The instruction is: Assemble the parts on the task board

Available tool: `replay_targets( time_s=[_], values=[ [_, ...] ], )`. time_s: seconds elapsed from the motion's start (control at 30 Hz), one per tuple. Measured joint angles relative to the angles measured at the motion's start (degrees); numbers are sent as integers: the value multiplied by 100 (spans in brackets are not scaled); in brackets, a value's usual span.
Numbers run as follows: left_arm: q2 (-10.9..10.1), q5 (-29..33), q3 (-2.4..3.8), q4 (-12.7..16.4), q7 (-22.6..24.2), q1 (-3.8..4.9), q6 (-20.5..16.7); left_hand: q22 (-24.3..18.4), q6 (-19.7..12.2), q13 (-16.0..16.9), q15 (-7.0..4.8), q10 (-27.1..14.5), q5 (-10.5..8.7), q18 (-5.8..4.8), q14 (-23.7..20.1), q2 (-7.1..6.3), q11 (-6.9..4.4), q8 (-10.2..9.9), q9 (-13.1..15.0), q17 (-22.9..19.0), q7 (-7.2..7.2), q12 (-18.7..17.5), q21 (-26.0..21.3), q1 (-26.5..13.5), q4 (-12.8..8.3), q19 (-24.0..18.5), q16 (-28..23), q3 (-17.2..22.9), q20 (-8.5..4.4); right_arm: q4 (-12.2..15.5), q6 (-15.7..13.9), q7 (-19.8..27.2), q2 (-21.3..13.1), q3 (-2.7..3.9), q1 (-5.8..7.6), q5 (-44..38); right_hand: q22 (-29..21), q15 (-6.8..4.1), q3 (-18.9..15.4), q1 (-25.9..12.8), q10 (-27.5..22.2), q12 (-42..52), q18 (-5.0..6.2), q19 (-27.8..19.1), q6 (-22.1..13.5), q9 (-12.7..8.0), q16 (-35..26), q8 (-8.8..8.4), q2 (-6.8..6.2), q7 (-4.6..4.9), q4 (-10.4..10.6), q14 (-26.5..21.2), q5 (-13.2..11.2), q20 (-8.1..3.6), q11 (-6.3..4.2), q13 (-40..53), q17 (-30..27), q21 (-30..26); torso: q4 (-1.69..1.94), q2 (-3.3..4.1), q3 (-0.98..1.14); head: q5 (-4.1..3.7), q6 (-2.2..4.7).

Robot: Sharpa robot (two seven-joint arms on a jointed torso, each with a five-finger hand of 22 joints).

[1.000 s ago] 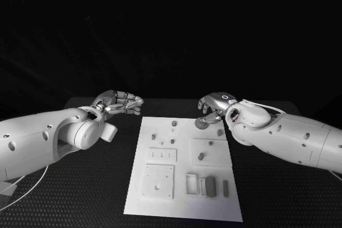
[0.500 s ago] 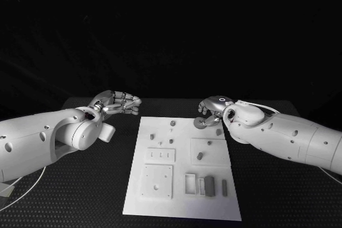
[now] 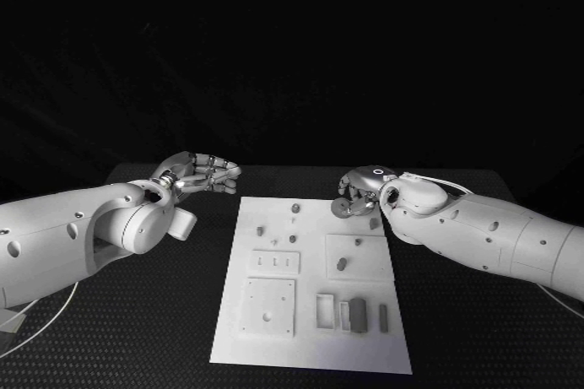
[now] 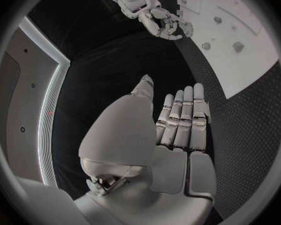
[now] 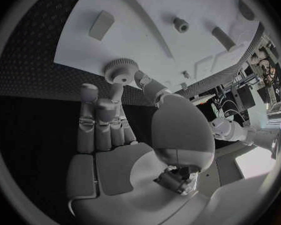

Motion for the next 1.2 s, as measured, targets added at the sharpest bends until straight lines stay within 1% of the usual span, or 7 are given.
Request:
replay_targets(
  time_s=[0.07, 0.17, 0.3, 0.43, 0.6, 0.93, 1.2],
  values=[
    [3, 0, 0, 0, 0, 0, 0, 0, 0, 0, 0, 0, 0, -6, 0, 0, 0, 0, 0, 0, 0, 0, 0, 0, 0, 0, 0, 0, 0, -21, 5, 10, 21, 2, -8, -1, 0, -34, -24, -2, 12, 593, 3, 73, 99, 24, 168, 46, 64, -8, -24, 54, 0, -16, -12, 519, 112, 98, -2, -1, 0, 0, -2],
    [3, 0, 0, 0, 0, 0, 1, 0, 0, 0, 0, 0, 0, -23, 0, 0, 0, 0, -5, 0, 0, 0, 0, 0, 0, 0, 0, 0, 0, -47, 8, 17, 43, 2, -28, -1, 0, -39, 3, -42, -67, 1416, 4, 111, 128, 38, 365, 50, 103, -12, -51, 75, 0, -53, -40, 1170, 258, 230, -3, -3, -1, -13, -7],
    [3, 0, 0, 0, 0, 0, 2, 0, 0, 0, 0, 0, 0, -25, 0, 0, 0, 0, -5, -1, 0, 0, 0, 0, 0, 0, 0, 0, 0, -87, 10, 25, 67, 1, -42, -2, 0, -37, 8, -63, -160, 1832, 12, 113, 128, 54, 449, 50, 123, -10, -56, 73, 0, -54, -42, 1433, 333, 314, -2, -3, 0, -21, -12],
    [3, 0, 0, 1, -1, 0, 2, 0, 0, 0, 0, 0, 0, -26, 0, 0, 0, 0, -5, -1, 0, 0, 0, 0, 0, 0, 0, 0, 0, -135, 20, 31, 81, 1, -47, -2, -1, -37, 34, -74, -165, 1916, 13, 113, 128, 63, 476, 50, 134, -10, -48, 73, 0, -54, -42, 1471, 347, 342, 0, -4, 0, -24, -17],
    [2, 0, 0, 2, -2, 0, 3, 0, 0, 0, 0, 0, 0, -28, 0, 0, 0, 0, -5, -1, 0, 0, 0, 0, 0, 0, 0, 0, 0, -213, 44, 32, 122, 1, -76, -2, -1, -36, 65, -139, -185, 1969, 13, 112, 128, 63, 510, 50, 198, -10, -17, 72, 0, -54, -22, 1478, 363, 378, -1, -4, 0, -28, -27],
    [-3, -1, 0, 21, -4, 0, 3, 0, 0, 0, 0, 0, 0, -31, 0, 0, 0, 0, -4, 4, 0, 0, 0, 0, 0, 0, 0, -1, 0, -320, 71, 39, 163, 3, -96, -2, -1, -36, 65, -142, -184, 2001, 14, 111, 128, 67, 510, 49, 201, -9, -17, 72, 0, -52, -21, 1478, 370, 380, -2, -1, 3, -40, -51],
    [-19, -1, 1, 60, -5, 0, 3, 0, 0, 0, 0, 0, 0, -40, 0, 0, 0, 0, -10, 3, 0, 0, 0, 0, 0, 0, 0, -1, 0, -401, 89, 54, 212, 6, -97, 1, -1, -17, 65, -138, -224, 2049, 14, 87, 127, 73, 533, 47, 328, -8, -17, 53, 0, -73, -20, 1477, 376, 405, -4, 1, 3, -64, -68]
  ],
)
